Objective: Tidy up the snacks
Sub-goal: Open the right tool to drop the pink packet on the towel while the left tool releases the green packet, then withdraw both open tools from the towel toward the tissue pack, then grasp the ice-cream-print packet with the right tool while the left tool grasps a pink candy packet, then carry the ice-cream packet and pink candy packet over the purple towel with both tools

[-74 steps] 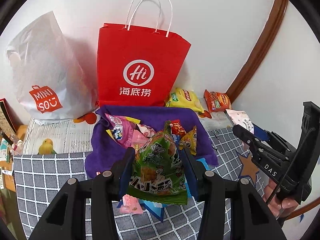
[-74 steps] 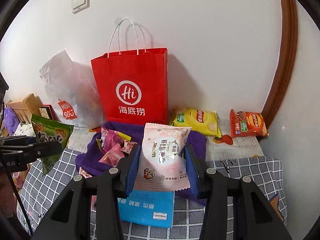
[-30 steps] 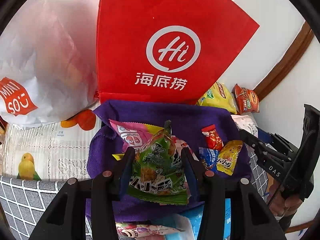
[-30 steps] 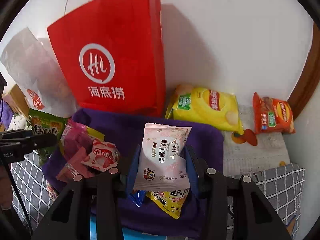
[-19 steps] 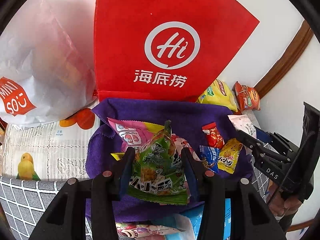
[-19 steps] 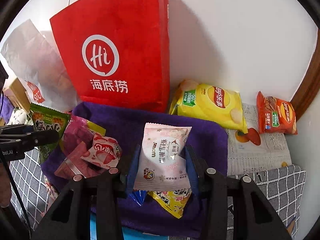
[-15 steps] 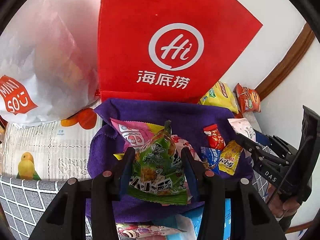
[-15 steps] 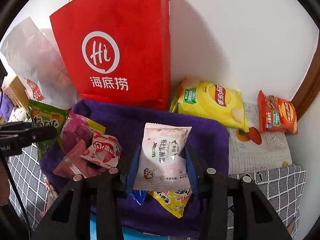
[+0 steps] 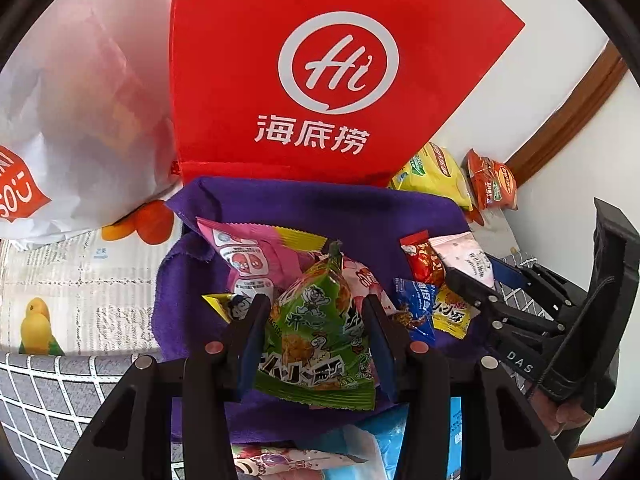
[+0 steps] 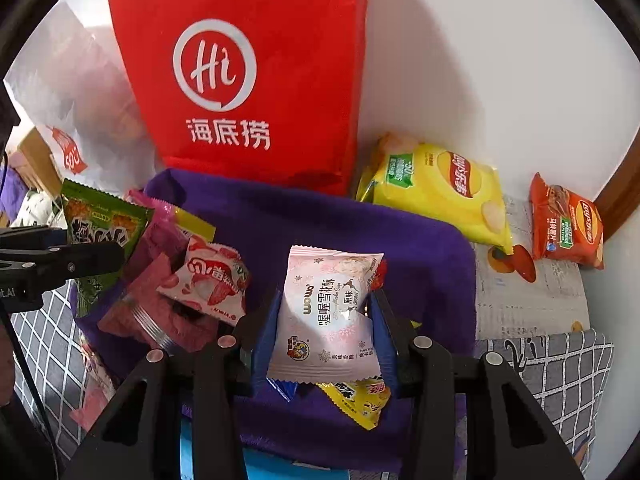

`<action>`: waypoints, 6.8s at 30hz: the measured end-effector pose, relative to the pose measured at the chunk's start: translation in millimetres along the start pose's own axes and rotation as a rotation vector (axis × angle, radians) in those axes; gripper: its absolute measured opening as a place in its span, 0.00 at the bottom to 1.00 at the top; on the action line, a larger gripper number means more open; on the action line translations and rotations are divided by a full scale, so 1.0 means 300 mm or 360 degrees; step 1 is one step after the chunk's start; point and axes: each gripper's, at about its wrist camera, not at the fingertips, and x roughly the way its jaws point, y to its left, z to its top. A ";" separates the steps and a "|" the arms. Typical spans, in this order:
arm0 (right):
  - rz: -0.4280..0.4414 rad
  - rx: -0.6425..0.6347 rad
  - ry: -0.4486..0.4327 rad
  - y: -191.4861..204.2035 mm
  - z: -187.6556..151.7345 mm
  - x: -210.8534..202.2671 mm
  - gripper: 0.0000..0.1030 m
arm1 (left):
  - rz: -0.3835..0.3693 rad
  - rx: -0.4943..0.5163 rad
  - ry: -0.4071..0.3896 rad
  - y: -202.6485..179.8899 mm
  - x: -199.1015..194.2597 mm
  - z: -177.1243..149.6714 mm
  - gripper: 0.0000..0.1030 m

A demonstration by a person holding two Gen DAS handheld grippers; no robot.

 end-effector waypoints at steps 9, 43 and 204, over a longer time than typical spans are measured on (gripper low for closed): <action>-0.0038 -0.0004 0.0037 0.004 -0.005 0.008 0.43 | -0.0021 0.0010 0.0035 -0.011 0.040 -0.004 0.44; -0.0076 0.0066 -0.0092 0.001 0.020 -0.118 0.61 | 0.0022 -0.0003 -0.0101 -0.024 -0.054 0.008 0.67; 0.0057 0.0068 -0.0099 0.087 -0.818 -0.261 0.47 | 0.0444 0.0110 -0.0263 -0.051 -0.142 -0.765 0.27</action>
